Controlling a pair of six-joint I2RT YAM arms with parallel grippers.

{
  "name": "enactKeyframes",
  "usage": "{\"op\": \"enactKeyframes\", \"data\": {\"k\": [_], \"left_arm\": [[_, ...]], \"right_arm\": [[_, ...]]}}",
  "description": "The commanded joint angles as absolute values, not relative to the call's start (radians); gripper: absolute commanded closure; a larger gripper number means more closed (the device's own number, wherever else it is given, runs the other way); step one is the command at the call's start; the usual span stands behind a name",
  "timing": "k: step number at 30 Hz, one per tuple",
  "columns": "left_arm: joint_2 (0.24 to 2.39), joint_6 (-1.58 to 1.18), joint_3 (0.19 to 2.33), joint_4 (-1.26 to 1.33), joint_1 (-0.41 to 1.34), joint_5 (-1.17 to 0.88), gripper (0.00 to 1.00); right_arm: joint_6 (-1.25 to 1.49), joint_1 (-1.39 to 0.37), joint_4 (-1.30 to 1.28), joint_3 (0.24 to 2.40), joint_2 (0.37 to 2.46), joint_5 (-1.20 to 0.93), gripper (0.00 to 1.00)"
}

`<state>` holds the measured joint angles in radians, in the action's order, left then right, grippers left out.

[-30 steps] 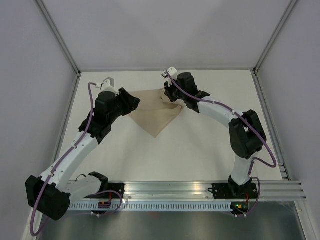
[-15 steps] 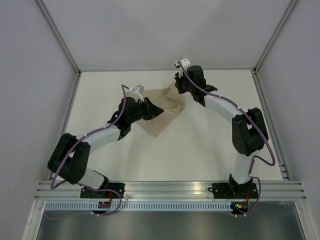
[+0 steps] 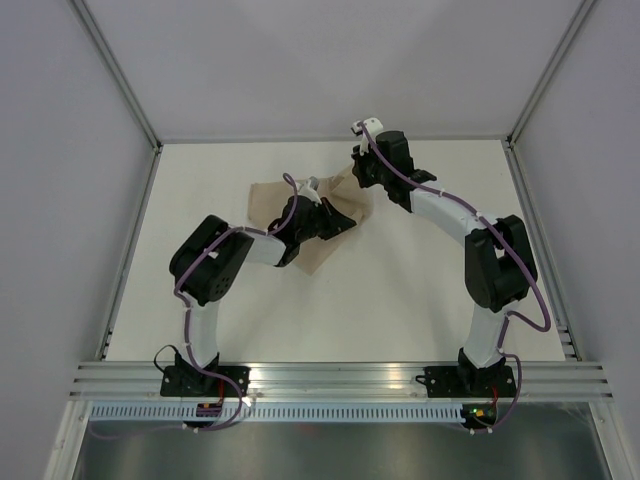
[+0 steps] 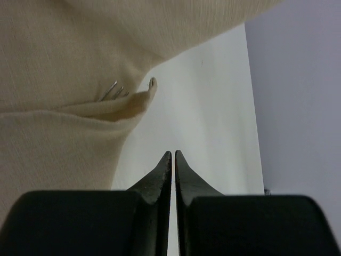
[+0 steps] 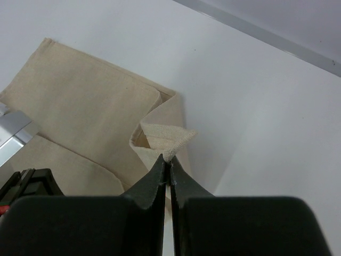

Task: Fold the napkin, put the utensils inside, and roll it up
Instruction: Fold the napkin

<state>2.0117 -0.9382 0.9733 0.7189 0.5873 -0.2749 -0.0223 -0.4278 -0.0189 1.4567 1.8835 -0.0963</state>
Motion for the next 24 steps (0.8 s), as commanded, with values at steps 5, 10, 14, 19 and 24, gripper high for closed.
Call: {"op": "enactKeyframes", "data": {"k": [5,10,14,19,24], "left_arm": [[2.074,-1.012,1.094,0.743,0.607,-0.144,0.92],[2.086,-1.02,1.131,0.661,0.621,-0.074,0.92],[2.091,-1.028,1.129,0.637,0.626,-0.055,0.92],[2.115,-1.043,1.16,0.551,0.626,-0.019,0.94],[2.151,-1.066,1.212,0.485,0.632,-0.005,0.94]], "right_arm": [[-0.006,-0.423,-0.037,1.512,1.852,-0.109,0.92],[-0.003,-0.422,-0.057,1.537,1.852,-0.112,0.92],[-0.003,-0.422,-0.072,1.56,1.855,-0.115,0.92],[-0.003,-0.422,-0.08,1.571,1.847,-0.12,0.92],[-0.003,-0.42,-0.089,1.572,1.836,-0.129,0.92]]}}
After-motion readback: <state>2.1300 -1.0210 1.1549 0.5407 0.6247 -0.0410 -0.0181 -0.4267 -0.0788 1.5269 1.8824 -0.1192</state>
